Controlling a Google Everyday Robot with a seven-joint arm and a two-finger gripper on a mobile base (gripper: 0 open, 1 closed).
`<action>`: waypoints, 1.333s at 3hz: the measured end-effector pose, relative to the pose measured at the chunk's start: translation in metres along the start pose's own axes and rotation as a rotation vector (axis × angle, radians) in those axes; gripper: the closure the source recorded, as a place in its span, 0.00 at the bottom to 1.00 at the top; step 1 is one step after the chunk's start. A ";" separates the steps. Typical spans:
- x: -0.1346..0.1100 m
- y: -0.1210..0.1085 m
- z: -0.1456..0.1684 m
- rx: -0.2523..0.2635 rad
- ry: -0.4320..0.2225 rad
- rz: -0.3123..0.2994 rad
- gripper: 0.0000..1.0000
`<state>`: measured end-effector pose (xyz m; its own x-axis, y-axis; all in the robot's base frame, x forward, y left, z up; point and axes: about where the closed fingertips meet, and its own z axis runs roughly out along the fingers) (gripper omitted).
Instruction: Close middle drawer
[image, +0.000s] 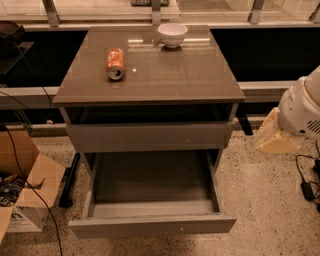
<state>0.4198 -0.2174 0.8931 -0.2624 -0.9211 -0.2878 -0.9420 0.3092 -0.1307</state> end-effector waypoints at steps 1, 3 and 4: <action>0.007 0.006 0.020 -0.037 0.013 -0.011 1.00; 0.021 0.039 0.117 -0.170 -0.008 -0.012 1.00; 0.034 0.068 0.167 -0.243 -0.015 0.028 1.00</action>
Offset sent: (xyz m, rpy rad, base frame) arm -0.0128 0.0178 -0.1352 0.0701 0.1807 0.1374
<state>0.3819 -0.1879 0.7155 -0.2880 -0.9088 -0.3020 -0.9575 0.2672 0.1090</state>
